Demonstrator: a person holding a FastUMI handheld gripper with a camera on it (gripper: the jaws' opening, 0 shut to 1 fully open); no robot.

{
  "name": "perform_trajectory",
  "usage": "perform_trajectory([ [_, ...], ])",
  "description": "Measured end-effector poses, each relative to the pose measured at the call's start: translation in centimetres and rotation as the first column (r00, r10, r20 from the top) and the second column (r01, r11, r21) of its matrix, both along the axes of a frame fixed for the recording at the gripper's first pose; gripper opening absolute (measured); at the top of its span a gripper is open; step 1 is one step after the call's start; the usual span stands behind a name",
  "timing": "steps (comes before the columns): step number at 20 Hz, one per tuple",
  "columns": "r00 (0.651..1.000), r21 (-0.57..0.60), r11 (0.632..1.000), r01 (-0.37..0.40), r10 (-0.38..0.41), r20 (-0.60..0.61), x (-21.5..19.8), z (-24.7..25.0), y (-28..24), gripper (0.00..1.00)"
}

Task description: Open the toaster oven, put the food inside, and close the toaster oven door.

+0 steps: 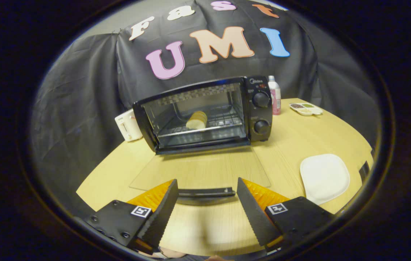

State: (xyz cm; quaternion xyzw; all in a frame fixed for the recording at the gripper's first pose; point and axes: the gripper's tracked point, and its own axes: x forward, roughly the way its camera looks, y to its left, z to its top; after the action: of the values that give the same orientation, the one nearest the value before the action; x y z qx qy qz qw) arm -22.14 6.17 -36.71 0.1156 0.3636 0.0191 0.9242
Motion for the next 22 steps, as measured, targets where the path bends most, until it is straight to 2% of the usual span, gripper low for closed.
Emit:
perform_trajectory([
  [8, 0.998, -0.048, 0.999, 0.011, -0.014, -0.064, -0.8, -3.1, -1.9, 1.0],
  [12, 0.999, -0.05, 0.998, -0.024, 0.022, -0.042, 0.1, -2.6, -1.7, 1.0],
  [17, 0.998, -0.051, 0.997, -0.052, 0.053, 0.019, 1.4, -0.4, -1.6, 1.0],
  [22, 0.993, 0.003, 0.998, -0.061, 0.06, 0.105, 4.0, 3.2, -1.3, 1.0],
])
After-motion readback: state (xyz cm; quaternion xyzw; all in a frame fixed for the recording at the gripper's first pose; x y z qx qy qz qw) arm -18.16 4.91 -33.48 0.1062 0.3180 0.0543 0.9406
